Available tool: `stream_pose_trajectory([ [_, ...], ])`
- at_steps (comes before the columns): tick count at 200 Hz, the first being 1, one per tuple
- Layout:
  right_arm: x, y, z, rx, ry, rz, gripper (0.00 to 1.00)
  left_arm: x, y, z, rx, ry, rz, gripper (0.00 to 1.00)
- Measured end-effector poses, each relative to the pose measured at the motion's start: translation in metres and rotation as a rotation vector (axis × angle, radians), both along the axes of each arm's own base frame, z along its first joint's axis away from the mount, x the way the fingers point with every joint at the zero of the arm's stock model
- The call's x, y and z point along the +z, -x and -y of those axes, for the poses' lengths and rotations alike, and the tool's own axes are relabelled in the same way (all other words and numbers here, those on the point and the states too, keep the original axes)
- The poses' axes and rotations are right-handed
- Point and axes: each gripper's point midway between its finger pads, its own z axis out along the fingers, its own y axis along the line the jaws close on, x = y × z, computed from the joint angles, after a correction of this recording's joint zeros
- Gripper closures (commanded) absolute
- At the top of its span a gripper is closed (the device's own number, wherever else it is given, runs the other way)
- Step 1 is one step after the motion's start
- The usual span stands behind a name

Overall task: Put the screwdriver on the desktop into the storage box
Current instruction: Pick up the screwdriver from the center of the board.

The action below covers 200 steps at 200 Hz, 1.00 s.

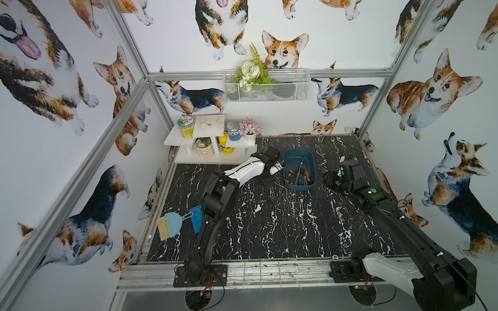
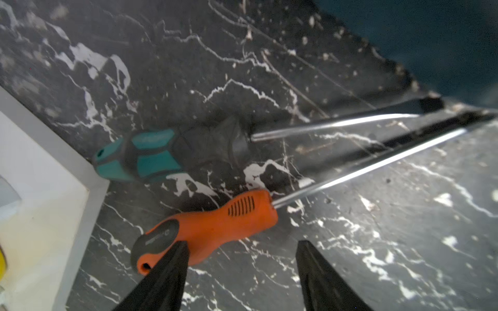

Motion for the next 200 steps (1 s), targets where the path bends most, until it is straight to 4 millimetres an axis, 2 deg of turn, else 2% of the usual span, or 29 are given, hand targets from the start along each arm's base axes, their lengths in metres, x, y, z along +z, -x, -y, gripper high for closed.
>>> stream_pose_trajectory([
  [64, 0.0, -0.001, -0.001, 0.002, -0.002, -0.002, 0.52, -0.008, -0.021, 0.006, 0.005, 0.013, 0.066, 0.35],
  [116, 0.0, -0.004, -0.002, 0.002, -0.001, -0.006, 0.53, -0.012, -0.027, 0.008, 0.003, 0.043, 0.063, 0.45],
  [139, 0.0, -0.005, -0.002, 0.003, 0.0, -0.009, 0.53, -0.013, -0.027, 0.009, 0.002, 0.049, 0.059, 0.44],
  [174, 0.001, -0.006, -0.003, 0.008, -0.005, -0.01, 0.53, -0.016, -0.028, 0.009, 0.012, 0.055, 0.063, 0.35],
  [200, 0.0, -0.006, -0.004, 0.007, -0.006, -0.012, 0.53, -0.018, -0.028, 0.006, 0.038, 0.069, 0.056, 0.34],
])
